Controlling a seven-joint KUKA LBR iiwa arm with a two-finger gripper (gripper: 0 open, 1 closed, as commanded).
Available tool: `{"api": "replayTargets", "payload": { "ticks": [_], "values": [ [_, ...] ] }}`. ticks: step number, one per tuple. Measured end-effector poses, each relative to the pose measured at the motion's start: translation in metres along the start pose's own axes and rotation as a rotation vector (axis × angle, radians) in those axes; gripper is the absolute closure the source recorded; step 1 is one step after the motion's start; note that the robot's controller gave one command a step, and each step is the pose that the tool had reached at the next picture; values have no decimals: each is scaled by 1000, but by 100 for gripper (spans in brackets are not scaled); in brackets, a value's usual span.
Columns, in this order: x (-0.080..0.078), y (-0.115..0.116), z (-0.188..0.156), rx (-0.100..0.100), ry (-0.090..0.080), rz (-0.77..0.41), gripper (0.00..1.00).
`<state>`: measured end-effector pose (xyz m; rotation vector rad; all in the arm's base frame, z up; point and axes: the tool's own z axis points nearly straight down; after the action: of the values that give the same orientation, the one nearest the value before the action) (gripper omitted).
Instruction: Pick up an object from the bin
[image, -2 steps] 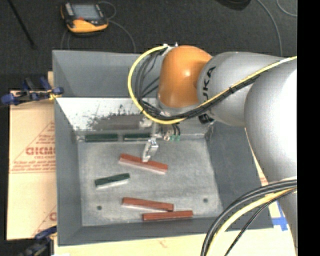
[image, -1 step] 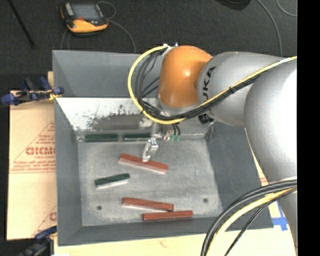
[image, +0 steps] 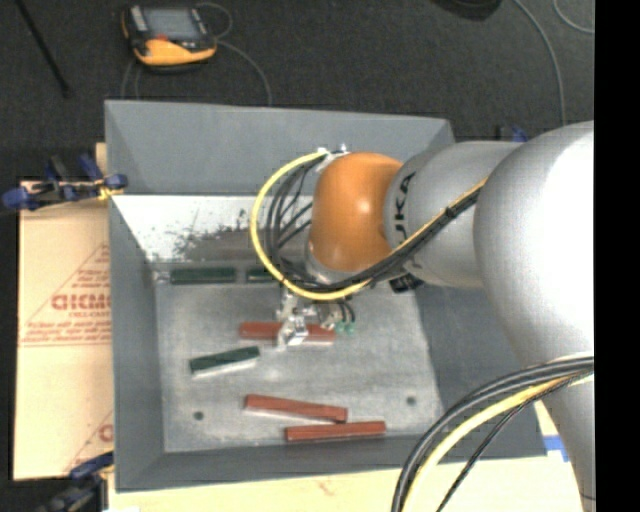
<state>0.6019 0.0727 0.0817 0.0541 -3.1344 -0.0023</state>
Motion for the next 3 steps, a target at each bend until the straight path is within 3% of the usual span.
{"api": "replayTargets", "payload": {
  "ticks": [1, 2, 3],
  "values": [
    [-3, -1, 3, 0, -22, 1, 0],
    [1, 0, 0, 0, 3, 0, 100],
    [0, 0, 0, -1, 2, 1, 100]
  ]
}}
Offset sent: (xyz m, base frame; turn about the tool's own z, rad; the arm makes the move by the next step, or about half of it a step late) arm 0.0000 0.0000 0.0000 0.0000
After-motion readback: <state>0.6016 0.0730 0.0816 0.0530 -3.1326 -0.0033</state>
